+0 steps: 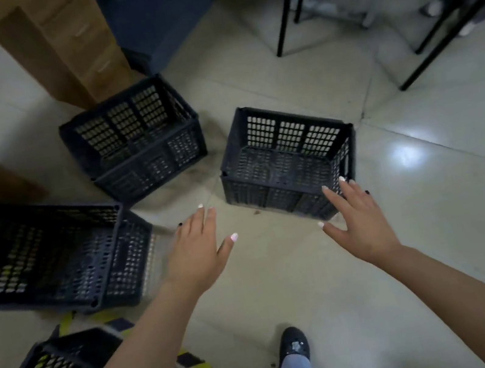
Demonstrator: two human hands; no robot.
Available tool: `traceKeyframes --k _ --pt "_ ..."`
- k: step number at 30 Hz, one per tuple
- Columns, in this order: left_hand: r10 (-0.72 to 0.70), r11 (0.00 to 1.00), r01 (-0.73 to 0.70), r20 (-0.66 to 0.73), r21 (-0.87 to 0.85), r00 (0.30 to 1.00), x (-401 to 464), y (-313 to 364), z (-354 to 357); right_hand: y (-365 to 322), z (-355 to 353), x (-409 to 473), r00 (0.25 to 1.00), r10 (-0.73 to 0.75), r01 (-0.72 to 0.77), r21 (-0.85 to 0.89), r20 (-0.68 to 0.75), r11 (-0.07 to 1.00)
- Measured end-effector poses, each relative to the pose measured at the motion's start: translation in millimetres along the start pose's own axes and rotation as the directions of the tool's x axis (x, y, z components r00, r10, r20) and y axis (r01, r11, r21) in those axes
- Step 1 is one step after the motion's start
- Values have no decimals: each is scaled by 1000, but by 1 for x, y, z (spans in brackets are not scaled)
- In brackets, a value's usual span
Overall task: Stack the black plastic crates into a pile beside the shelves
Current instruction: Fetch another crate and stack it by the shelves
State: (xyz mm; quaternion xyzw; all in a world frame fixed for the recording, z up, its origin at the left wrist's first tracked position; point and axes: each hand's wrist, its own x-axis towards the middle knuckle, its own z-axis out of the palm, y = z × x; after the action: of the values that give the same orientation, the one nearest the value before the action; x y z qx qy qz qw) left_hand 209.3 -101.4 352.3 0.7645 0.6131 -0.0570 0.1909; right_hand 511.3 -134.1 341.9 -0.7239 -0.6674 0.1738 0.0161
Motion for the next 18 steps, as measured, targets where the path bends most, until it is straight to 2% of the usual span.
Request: traceKeyframes --k 8,18 --pt "87 995 -89 49 49 995 102 56 10 80 -24 52 990 143 -143 20 1 990" --pt "175 980 -184 108 74 979 247 62 -23 113 -34 162 961 268 -267 -24 66 963"
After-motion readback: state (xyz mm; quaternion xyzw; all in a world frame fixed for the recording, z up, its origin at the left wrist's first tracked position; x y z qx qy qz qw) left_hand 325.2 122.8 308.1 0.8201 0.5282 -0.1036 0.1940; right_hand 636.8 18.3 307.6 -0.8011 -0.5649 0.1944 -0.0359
